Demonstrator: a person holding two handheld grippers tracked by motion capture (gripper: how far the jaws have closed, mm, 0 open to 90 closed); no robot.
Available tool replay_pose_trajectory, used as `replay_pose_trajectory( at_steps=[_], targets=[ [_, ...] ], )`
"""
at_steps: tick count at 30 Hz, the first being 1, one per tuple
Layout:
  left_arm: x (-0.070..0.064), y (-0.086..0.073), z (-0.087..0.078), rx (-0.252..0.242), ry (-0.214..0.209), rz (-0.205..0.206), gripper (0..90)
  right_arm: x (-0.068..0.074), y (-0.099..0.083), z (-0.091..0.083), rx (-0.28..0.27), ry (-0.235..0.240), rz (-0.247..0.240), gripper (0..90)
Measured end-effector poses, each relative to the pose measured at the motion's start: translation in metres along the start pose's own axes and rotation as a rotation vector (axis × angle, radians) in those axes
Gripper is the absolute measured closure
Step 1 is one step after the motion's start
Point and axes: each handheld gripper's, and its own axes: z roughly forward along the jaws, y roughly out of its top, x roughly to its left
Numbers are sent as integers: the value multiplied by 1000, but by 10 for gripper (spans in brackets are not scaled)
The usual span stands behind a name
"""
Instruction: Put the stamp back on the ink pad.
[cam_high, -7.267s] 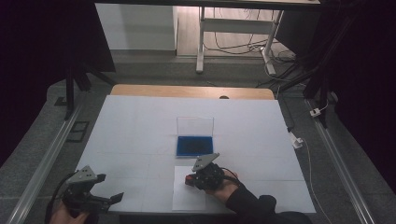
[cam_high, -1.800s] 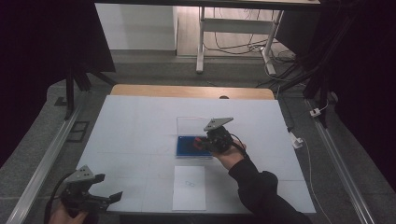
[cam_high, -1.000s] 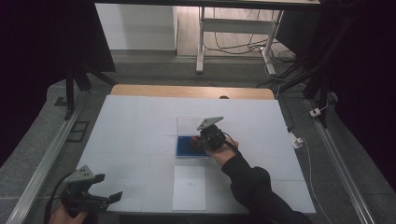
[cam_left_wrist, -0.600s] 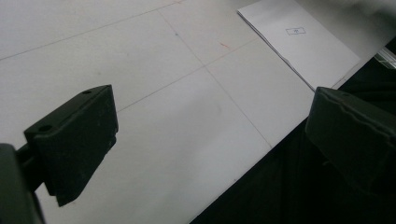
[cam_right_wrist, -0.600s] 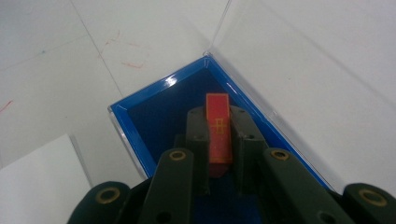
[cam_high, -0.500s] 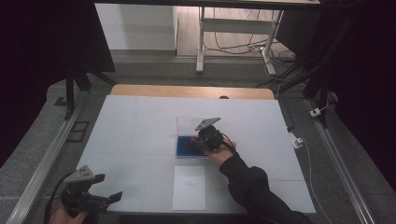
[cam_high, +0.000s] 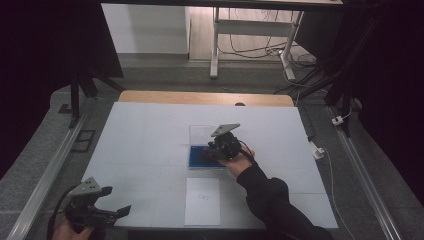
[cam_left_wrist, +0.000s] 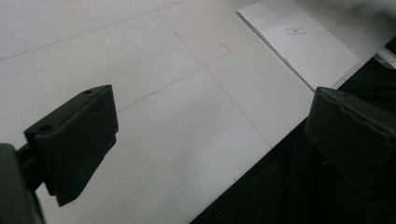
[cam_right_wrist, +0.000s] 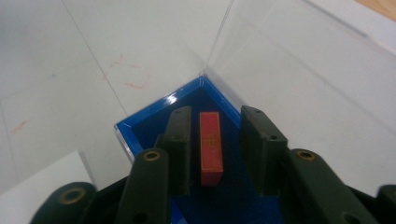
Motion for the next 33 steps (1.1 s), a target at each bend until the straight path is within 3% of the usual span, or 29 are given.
replay_pose_trajectory(
  at_steps=[6,8,20,28,33],
  targets=[
    [0,0,0,-1,0,0,29,0,2,-9,-11,37,45,491],
    [0,0,0,-2,0,1,30,2,1,-12,-8,29,34,445],
    [0,0,-1,-6,-2,1,29,12,-3,-29,-31,38,75,144],
    [0,0,-1,-7,-4,-1,29,16,-8,-41,-36,57,97,106],
    [0,0,-1,-8,-5,-3,29,20,-14,-49,-34,68,84,70]
  ],
)
